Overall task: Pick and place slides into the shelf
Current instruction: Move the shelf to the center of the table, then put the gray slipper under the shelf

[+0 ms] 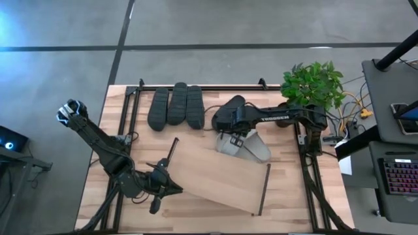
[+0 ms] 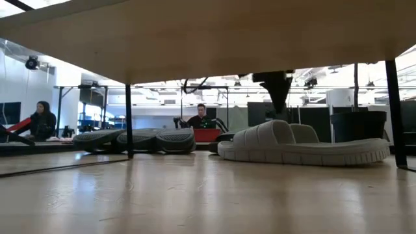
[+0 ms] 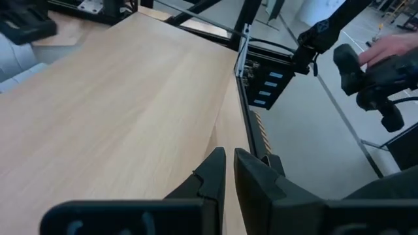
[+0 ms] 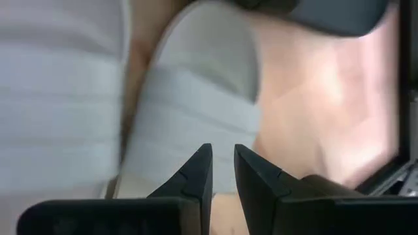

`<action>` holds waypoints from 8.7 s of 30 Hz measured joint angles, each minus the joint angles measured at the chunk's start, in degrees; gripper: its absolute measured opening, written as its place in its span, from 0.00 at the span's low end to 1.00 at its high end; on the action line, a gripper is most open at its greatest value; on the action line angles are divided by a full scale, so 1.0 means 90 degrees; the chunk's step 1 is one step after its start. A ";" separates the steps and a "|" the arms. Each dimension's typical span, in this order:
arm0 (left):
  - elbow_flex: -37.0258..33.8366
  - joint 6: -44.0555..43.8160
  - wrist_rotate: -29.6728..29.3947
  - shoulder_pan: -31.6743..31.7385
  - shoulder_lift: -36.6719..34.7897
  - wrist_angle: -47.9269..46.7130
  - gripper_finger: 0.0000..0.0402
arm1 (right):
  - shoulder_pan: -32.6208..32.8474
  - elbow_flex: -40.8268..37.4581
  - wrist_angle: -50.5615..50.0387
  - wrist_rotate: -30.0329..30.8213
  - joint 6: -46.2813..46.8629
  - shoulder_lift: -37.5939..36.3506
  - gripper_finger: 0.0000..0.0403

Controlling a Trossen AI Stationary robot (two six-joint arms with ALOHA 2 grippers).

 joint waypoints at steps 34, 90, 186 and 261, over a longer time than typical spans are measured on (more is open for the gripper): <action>-0.0060 -0.0098 0.0087 0.0000 0.0046 -0.0871 0.05 | 0.4410 0.3020 0.0701 -0.4119 0.4263 0.0582 0.14; 0.0066 -0.0465 0.0182 -0.0639 0.0170 -0.0828 0.04 | 0.3581 0.2214 -0.1702 -0.1641 0.5003 0.1143 0.14; -0.0006 -0.2165 -0.0143 -0.0777 0.0160 -0.4147 0.04 | 0.3379 0.0912 -0.0093 0.4371 0.9227 0.2938 0.40; -0.0235 -0.2497 -0.0012 -0.0750 0.0168 -0.3612 0.04 | 0.3412 0.3730 0.1145 0.0551 0.5353 0.3361 0.12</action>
